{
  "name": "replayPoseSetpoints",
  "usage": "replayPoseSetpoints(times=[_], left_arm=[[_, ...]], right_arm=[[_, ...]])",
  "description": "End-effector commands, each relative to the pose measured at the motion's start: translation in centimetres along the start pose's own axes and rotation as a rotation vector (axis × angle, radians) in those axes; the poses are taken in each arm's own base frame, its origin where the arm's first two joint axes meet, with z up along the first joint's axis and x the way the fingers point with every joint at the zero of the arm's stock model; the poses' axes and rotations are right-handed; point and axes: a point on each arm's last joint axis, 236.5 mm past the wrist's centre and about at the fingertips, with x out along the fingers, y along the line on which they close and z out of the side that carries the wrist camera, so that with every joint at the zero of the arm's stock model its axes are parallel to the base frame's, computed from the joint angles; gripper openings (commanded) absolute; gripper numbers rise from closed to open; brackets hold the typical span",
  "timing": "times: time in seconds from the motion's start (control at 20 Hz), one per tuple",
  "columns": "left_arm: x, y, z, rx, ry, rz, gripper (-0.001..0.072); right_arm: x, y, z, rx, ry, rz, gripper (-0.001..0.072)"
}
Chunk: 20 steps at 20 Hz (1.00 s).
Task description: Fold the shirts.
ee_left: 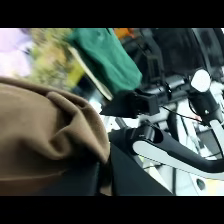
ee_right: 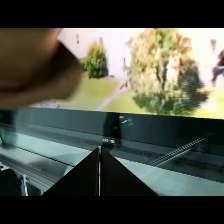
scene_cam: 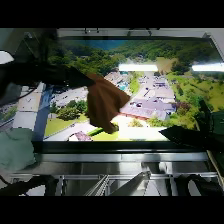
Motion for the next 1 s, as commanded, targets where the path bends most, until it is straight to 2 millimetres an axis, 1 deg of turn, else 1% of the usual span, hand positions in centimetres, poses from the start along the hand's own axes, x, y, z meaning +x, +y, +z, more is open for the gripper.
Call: replayPoseSetpoints(times=[0.0,0.1,0.15,0.2,0.25,0.3,0.4,0.5,0.55,0.6,0.65,0.7,0.8,0.95], left_arm=[[4.6,1.9,-2.4,0.009,0.084,0.065,0.0296],[4.7,4.0,-3.0,-0.026,0.139,0.125,0.0296],[4.2,4.9,-3.3,-0.049,0.164,0.147,0.0296],[3.6,5.6,-3.6,-0.078,0.188,0.158,0.0296],[2.8,6.4,-4.1,-0.112,0.217,0.174,0.0296],[2.0,7.4,-5.3,-0.155,0.263,0.199,0.0295],[0.6,10.1,-8.4,-0.240,0.349,0.275,0.0295],[0.5,12.9,-11.1,-0.324,0.358,0.319,0.0296],[1.0,14.1,-12.1,-0.368,0.334,0.331,0.0296],[1.6,15.4,-12.9,-0.404,0.304,0.346,0.0296],[2.4,16.2,-13.2,-0.423,0.269,0.351,0.0296],[3.4,16.6,-13.3,-0.426,0.241,0.333,0.0296],[6.1,16.6,-13.7,-0.437,0.217,0.272,0.0296],[10.2,17.4,-16.0,-0.466,0.315,0.244,0.0296]], right_arm=[[0.0,0.0,-0.1,0.000,0.001,0.000,0.0027],[0.0,0.0,0.0,0.000,0.000,-0.001,0.0035],[0.0,0.0,0.0,0.000,0.000,-0.001,0.0176],[0.0,0.0,0.0,-0.012,-0.001,-0.001,0.0514],[0.0,-0.1,0.3,-0.034,-0.014,-0.005,0.0684],[0.0,-0.6,1.1,-0.043,-0.046,-0.028,0.0684],[-0.3,-3.2,2.8,-0.034,-0.104,-0.125,0.0683],[-0.3,-6.1,3.4,0.043,-0.092,-0.181,0.0683],[0.0,-7.4,3.5,0.097,-0.073,-0.193,0.0654],[0.3,-8.8,3.6,0.140,-0.054,-0.204,0.0506],[0.8,-9.9,3.7,0.167,-0.035,-0.205,0.0453],[1.5,-10.8,3.9,0.184,-0.014,-0.196,0.0462],[3.4,-11.7,3.8,0.192,0.031,-0.149,0.0462],[6.0,-12.3,3.7,0.250,0.085,-0.060,0.0463]])
